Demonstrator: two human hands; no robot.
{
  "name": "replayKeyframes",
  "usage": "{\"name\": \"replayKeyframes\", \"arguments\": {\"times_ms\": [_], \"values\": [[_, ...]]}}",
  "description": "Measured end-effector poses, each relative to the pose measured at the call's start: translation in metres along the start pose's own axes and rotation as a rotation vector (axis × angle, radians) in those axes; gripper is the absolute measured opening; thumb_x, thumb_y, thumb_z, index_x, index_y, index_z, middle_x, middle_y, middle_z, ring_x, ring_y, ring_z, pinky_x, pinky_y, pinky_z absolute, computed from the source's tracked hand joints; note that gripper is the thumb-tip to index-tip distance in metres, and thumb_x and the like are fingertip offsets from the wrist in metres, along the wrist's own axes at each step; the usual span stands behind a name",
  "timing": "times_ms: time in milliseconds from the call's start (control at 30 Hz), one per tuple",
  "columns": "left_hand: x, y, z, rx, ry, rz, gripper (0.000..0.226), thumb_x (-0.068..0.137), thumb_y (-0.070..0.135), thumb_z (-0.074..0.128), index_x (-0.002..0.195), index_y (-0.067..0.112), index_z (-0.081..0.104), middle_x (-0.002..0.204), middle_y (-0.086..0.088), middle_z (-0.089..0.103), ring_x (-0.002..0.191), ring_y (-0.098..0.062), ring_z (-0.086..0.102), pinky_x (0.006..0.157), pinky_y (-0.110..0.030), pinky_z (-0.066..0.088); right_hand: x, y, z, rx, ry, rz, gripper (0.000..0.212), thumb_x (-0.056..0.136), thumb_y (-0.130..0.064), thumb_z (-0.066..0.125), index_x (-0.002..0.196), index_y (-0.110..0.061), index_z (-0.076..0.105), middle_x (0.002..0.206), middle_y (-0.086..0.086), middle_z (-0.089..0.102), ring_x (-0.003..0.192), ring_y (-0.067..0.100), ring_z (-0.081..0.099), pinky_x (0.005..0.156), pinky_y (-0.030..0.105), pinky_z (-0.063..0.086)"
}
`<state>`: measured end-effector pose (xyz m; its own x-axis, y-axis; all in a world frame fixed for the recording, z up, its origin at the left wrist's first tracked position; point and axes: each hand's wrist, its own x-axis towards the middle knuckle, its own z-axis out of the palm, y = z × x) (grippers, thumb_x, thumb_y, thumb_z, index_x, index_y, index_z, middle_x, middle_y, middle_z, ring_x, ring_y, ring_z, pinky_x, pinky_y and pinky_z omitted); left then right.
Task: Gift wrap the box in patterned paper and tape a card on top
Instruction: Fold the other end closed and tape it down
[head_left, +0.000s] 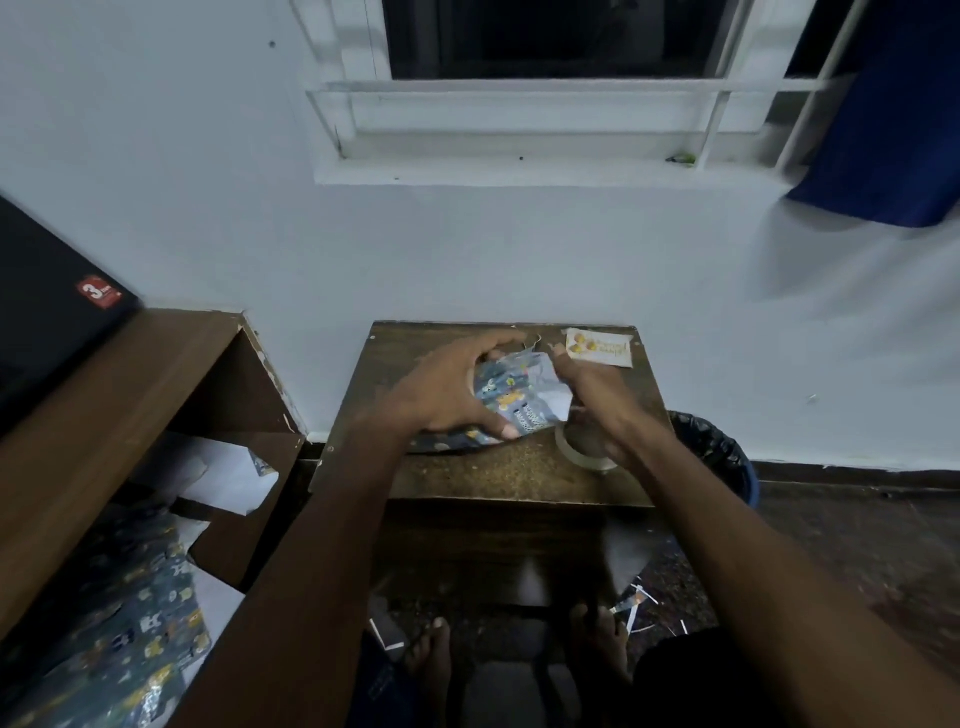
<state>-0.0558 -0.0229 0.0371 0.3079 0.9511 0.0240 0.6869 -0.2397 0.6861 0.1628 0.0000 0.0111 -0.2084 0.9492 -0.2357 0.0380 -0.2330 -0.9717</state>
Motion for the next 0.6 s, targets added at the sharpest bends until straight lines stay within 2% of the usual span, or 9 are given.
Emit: {"name": "replayKeyframes", "arguments": {"times_ms": [67,133,167,267,333,367,433,533,600], "values": [[-0.007,0.012,-0.002,-0.190,0.025,0.078,0.106,0.057,0.038,0.103,0.149,0.044,0.051,0.141,0.009,0.064,0.128,-0.010,0.062,0.111,-0.040,0.051,-0.010,0.006,0.008,0.205,-0.176,0.088,0.043,0.112,-0.043,0.038,0.128,-0.016,0.068,0.109,0.003,0.080,0.101,0.018,0.077,0.091,0.039,0.060],[-0.012,0.021,0.002,-0.401,0.070,0.101,0.094,0.067,0.015,0.100,0.149,0.030,0.057,0.139,0.005,0.068,0.127,-0.011,0.065,0.107,-0.033,0.054,-0.015,0.013,0.013,0.296,-0.265,0.118,0.053,0.108,-0.054,0.038,0.136,-0.019,0.065,0.130,0.011,0.073,0.119,0.034,0.070,0.102,0.058,0.055],[-0.015,0.025,0.005,-0.504,0.103,0.095,0.086,0.071,0.008,0.095,0.147,0.025,0.059,0.138,0.002,0.070,0.127,-0.014,0.066,0.106,-0.034,0.055,-0.017,0.016,0.015,0.342,-0.304,0.132,0.055,0.107,-0.054,0.037,0.139,-0.017,0.063,0.135,0.014,0.069,0.124,0.037,0.067,0.104,0.061,0.053],[-0.012,0.025,0.011,-0.723,0.239,0.046,0.051,0.088,0.019,0.079,0.137,0.021,0.065,0.132,-0.006,0.073,0.124,-0.025,0.069,0.103,-0.042,0.057,-0.017,0.019,0.023,0.456,-0.372,0.189,0.059,0.105,-0.051,0.038,0.145,-0.012,0.055,0.133,0.020,0.069,0.127,0.041,0.064,0.110,0.058,0.049],[-0.011,0.024,0.009,-0.845,0.378,-0.064,0.030,0.098,0.026,0.068,0.125,0.013,0.070,0.120,-0.009,0.078,0.108,-0.026,0.075,0.097,-0.046,0.059,-0.014,0.017,0.023,0.445,-0.354,0.216,0.064,0.103,-0.062,0.040,0.139,-0.012,0.059,0.125,0.019,0.073,0.122,0.038,0.066,0.108,0.052,0.051],[-0.009,0.024,0.006,-0.926,0.453,-0.141,0.033,0.099,0.032,0.066,0.121,0.007,0.070,0.114,-0.011,0.079,0.099,-0.027,0.076,0.093,-0.048,0.060,-0.012,0.018,0.021,0.420,-0.354,0.215,0.069,0.100,-0.068,0.043,0.138,-0.013,0.062,0.126,0.018,0.073,0.121,0.035,0.067,0.105,0.050,0.051],[-0.004,0.016,0.000,-1.112,0.550,-0.246,0.066,0.091,0.054,0.064,0.130,0.000,0.067,0.120,-0.018,0.076,0.102,-0.035,0.076,0.093,-0.052,0.061,-0.011,0.019,0.018,0.332,-0.370,0.202,0.070,0.093,-0.070,0.055,0.137,-0.017,0.065,0.129,0.011,0.071,0.118,0.027,0.066,0.102,0.046,0.050],[0.000,0.002,-0.007,-1.333,0.655,-0.307,0.082,0.094,0.073,0.046,0.140,0.006,0.062,0.132,-0.018,0.071,0.118,-0.036,0.071,0.101,-0.054,0.058,-0.011,0.024,0.021,0.178,-0.370,0.216,0.050,0.085,-0.051,0.073,0.128,-0.026,0.070,0.117,0.000,0.072,0.106,0.017,0.066,0.100,0.044,0.049],[0.006,-0.014,-0.004,-1.421,0.717,-0.356,0.083,0.097,0.078,0.033,0.141,0.014,0.062,0.132,-0.014,0.072,0.118,-0.032,0.071,0.100,-0.052,0.058,-0.010,0.027,0.027,0.196,-0.341,0.241,0.039,0.092,-0.029,0.077,0.128,-0.017,0.068,0.113,0.002,0.075,0.101,0.016,0.071,0.095,0.038,0.057]]}}
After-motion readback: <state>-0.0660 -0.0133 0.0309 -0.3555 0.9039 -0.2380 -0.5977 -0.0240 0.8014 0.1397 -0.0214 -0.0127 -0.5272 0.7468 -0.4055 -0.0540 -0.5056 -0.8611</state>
